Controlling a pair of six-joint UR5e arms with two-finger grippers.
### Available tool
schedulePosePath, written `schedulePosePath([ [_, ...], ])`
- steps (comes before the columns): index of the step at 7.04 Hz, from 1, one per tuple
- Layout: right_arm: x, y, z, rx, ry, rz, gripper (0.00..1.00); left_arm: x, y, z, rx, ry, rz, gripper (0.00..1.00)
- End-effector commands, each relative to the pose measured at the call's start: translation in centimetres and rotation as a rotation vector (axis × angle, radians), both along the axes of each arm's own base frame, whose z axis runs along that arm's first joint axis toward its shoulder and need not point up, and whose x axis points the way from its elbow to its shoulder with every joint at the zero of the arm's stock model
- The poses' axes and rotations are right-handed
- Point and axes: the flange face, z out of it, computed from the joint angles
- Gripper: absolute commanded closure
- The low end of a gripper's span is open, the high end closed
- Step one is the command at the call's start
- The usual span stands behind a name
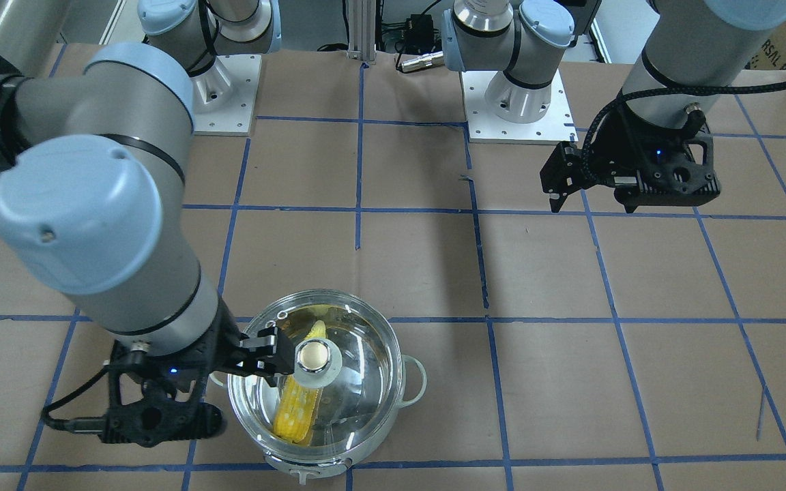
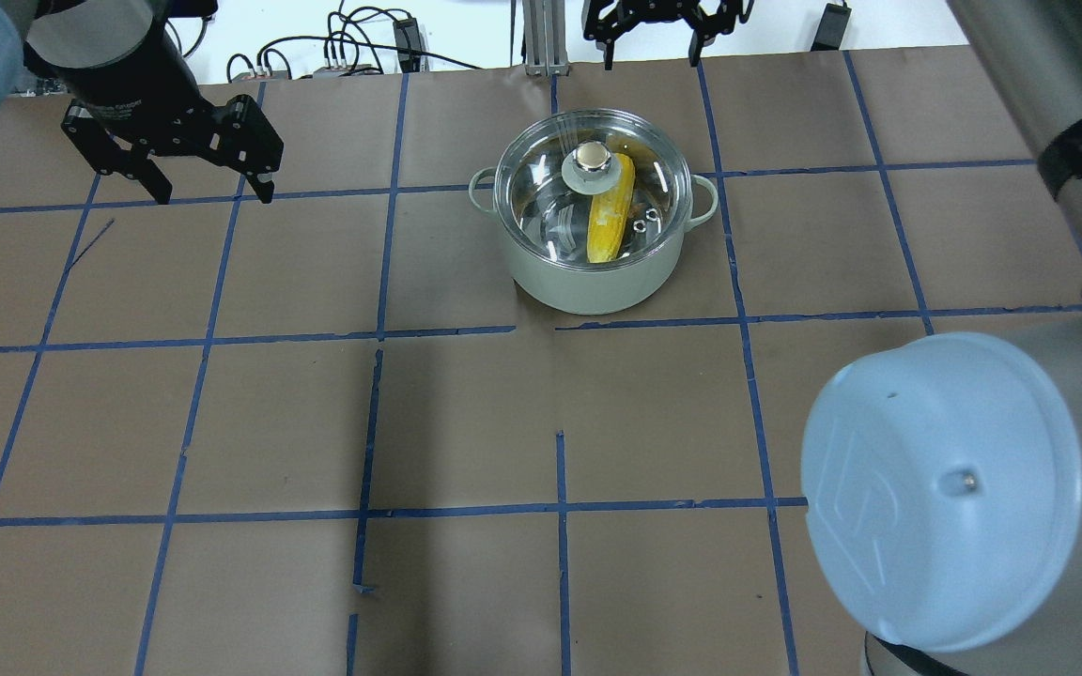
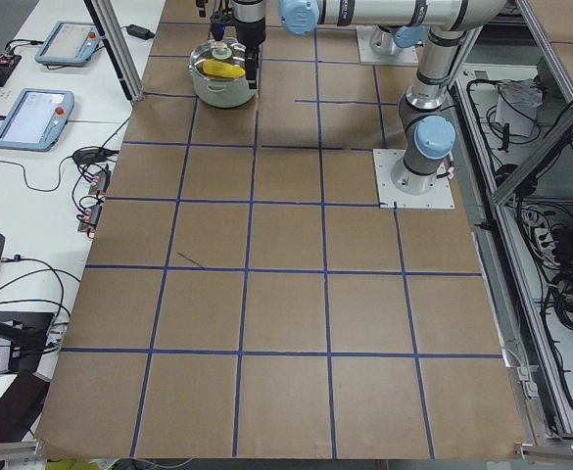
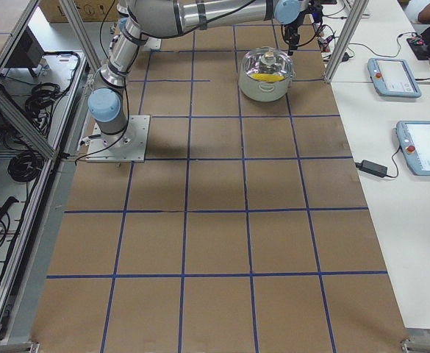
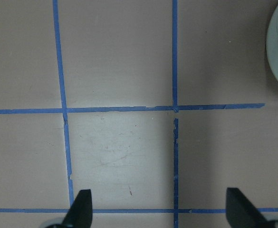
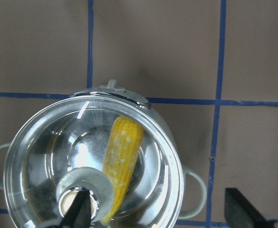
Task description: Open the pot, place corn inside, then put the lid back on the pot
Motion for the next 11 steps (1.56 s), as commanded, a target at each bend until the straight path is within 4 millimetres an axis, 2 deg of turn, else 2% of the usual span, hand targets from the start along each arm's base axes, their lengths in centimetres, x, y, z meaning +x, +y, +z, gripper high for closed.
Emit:
schedulePosePath([
  [1,-5.4,1.7,1.3,0.021,0.012,0.077,0.00,0.0,0.0,0.0,0.000,0.000,0.000,0.00],
  [3,-7.9,7.0,1.9,0.044,0.012,0.054,0.00,0.0,0.1,0.1,-0.002,0.003,0.002,0.00],
  [4,-8.5,9.9,2.9,0.043,0.015,0.071,0.00,0.1,0.1,0.2,-0.005,0.005,0.005,0.00],
  [6,-8.5,14.4,5.4,0.006,0.016,0.078,0.00,-0.3,0.6,1.2,-0.024,0.029,0.040,0.00],
  [7,-8.8,16.8,5.8,0.020,0.023,0.073,0.00,-0.4,1.1,1.8,-0.034,0.029,0.040,0.00],
  [8,-8.9,18.5,5.4,0.064,0.028,0.073,0.00,-0.2,1.0,2.4,-0.041,0.026,0.043,0.00],
  [10,-9.3,18.9,5.9,0.057,0.034,0.067,0.00,-0.2,0.8,2.7,-0.040,0.018,0.044,0.00],
  [11,-10.2,18.9,6.0,0.060,0.088,0.056,0.00,-0.2,0.8,2.6,-0.035,0.017,0.044,0.00],
])
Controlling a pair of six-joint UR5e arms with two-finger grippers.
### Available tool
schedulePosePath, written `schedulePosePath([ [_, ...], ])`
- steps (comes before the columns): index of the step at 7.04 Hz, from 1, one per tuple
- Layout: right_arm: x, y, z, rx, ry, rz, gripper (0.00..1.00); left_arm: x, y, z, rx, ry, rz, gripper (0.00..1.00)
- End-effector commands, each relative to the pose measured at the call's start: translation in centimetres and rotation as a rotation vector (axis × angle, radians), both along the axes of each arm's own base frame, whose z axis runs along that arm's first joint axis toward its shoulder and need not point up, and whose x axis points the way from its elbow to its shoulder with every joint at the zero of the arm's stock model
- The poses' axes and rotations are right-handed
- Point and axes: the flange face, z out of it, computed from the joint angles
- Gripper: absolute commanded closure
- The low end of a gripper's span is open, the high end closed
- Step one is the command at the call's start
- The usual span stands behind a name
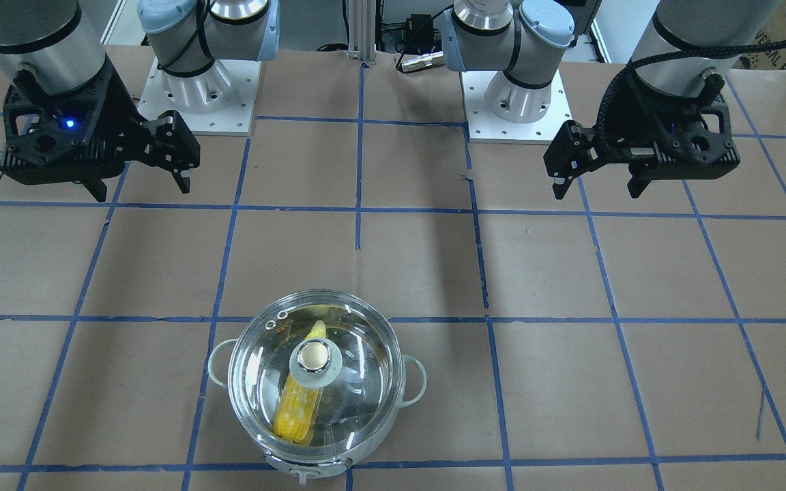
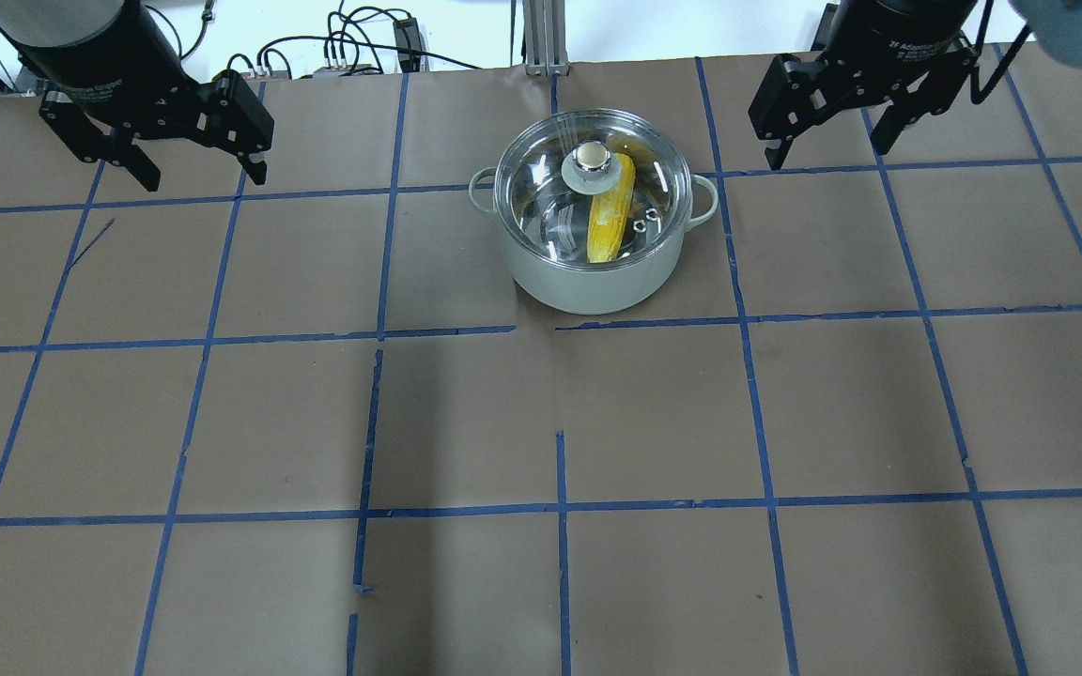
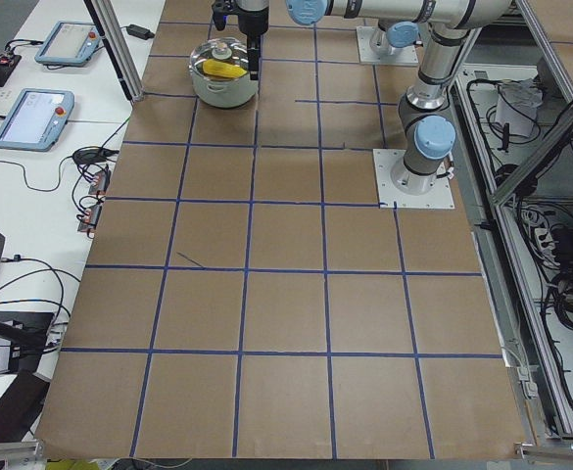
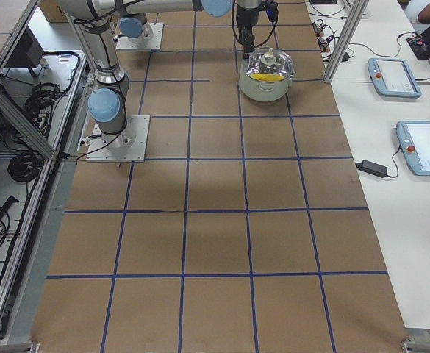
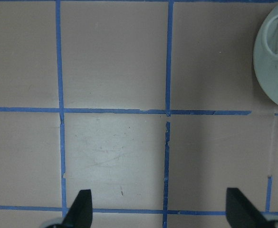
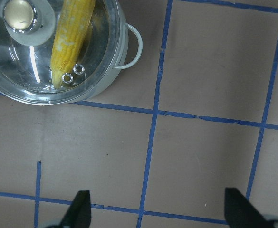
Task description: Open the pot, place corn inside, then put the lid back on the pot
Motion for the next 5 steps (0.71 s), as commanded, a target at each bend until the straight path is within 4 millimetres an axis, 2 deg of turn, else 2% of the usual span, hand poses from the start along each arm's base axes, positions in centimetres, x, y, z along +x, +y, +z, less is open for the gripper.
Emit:
schedulePosePath([
  [1,-0.77,0.20,0.30,0.000,0.046,-0.008,0.00,0.03,0.06,-0.01,0.015,-0.003,0.001,0.00],
  [5,-0.27,0.76,0.62,-0.016,0.045,-0.002,0.00,0.06,-0.33,-0.25,0.034,-0.001,0.019,0.00],
])
